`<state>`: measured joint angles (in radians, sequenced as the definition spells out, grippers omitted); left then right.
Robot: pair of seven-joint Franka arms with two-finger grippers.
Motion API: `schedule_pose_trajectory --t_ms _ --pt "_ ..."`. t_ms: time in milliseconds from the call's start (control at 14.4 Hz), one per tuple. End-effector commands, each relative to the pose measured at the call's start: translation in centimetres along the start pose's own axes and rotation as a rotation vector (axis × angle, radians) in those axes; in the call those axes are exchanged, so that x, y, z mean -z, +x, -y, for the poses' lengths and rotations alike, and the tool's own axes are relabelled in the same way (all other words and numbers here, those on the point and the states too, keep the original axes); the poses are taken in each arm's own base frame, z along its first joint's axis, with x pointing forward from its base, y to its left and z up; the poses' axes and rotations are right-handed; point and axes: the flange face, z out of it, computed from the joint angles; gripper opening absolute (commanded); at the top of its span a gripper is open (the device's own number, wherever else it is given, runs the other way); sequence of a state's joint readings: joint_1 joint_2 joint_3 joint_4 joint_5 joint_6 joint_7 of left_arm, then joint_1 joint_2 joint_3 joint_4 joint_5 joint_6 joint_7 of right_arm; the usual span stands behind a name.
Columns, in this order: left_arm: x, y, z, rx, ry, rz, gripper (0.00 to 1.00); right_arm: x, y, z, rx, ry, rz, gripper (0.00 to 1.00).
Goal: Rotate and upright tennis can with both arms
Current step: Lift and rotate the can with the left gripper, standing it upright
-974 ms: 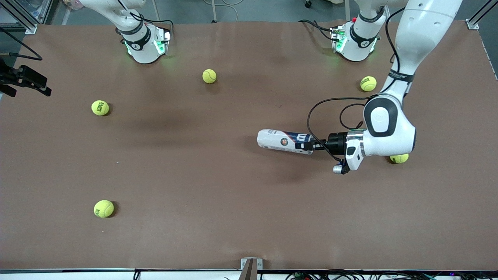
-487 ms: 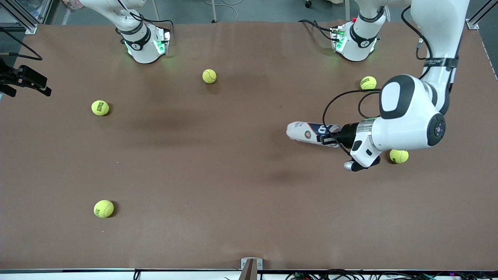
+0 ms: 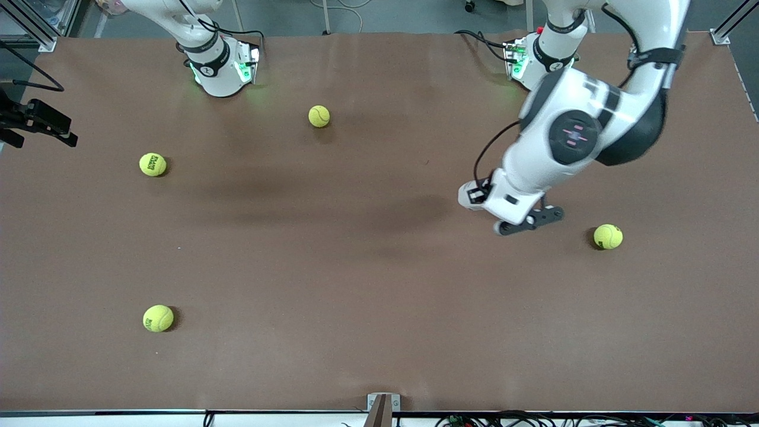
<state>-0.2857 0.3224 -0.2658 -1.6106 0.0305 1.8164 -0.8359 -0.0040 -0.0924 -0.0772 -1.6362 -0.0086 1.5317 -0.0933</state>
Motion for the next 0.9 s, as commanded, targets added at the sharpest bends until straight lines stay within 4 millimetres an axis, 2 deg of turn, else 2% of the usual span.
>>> schedule_pose_trajectory --t_ms 0,278,418,557,696,766,835 --pt "-1.1 -2.7 -3.8 0.026 0.038 -0.089 0.0 0.2 -0.8 -0.1 0.017 -0.008 -0.013 1.0" --pt "-5.4 -6.5 -9.2 0.06 0.04 -0.151 0.0 0.3 -0.9 -0.1 0.017 -0.008 -0.011 1.0" --pt "-7.6 -7.6 -11.1 0.08 0.028 -0.184 0.0 0.3 -0.8 0.1 0.02 -0.008 -0.011 1.0" --pt "-8.8 -7.6 -11.7 0.092 0.024 -0.188 0.0 0.3 -0.8 0.1 0.02 -0.008 -0.011 1.0" --pt "-8.9 -8.3 -12.1 0.081 0.022 -0.188 0.0 0.2 -0.9 0.1 0.02 -0.008 -0.01 1.0" --pt "-8.9 -8.2 -12.1 0.081 0.022 -0.188 0.01 0.2 -0.9 0.1 0.02 -0.008 -0.008 1.0" --pt "-8.8 -8.1 -12.0 0.086 0.02 -0.186 0.07 0.2 -0.9 0.1 0.02 -0.007 -0.007 1.0"
